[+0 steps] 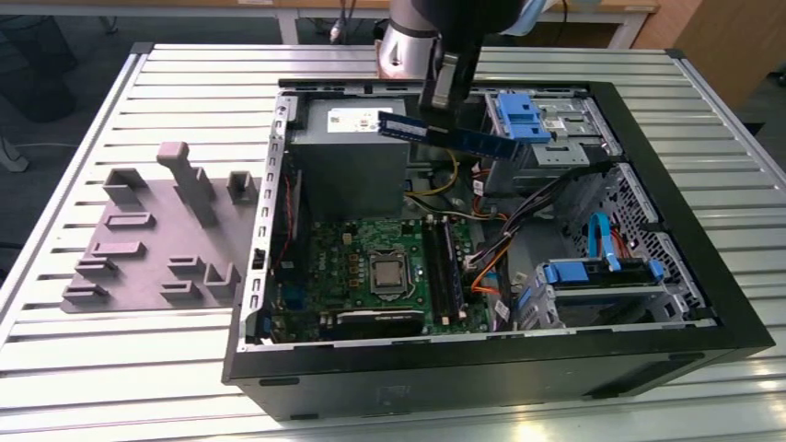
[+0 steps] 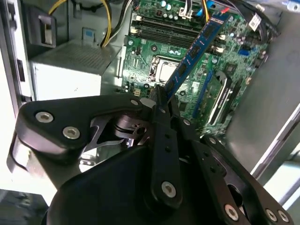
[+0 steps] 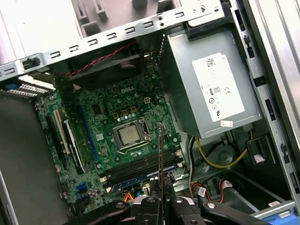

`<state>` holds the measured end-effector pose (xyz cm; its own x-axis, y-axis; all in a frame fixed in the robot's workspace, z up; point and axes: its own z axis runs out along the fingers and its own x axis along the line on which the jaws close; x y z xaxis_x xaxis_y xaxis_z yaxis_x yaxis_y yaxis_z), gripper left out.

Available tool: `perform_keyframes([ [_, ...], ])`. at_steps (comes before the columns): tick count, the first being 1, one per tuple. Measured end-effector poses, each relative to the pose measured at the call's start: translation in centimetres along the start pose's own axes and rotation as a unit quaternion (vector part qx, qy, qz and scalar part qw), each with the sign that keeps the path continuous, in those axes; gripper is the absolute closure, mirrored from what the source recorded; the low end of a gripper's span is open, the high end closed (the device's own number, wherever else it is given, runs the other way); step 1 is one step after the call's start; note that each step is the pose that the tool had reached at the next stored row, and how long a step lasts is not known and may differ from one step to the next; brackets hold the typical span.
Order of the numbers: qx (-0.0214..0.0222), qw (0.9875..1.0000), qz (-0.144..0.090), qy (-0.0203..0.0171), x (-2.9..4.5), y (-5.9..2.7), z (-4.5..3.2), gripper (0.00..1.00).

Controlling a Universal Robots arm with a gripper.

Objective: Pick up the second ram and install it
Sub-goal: 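Insert the second ram into the second slot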

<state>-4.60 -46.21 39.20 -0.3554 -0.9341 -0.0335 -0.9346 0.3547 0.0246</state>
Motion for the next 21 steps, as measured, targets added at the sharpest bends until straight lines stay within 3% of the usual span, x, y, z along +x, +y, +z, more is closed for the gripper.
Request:
perform_keyframes([
  [5, 0.0016, 0.9990, 0.046, -0.0011, 0.01, -0.01, 0.23, 0.86],
  [10, 0.0031, 0.9959, 0.090, -0.0021, 0.02, -0.01, 0.45, 0.86],
  [16, 0.0049, 0.9894, 0.145, -0.0034, 0.03, -0.02, 0.75, 0.86],
  [21, 0.0064, 0.9818, 0.190, -0.0046, 0.04, -0.03, 1.01, 0.86],
])
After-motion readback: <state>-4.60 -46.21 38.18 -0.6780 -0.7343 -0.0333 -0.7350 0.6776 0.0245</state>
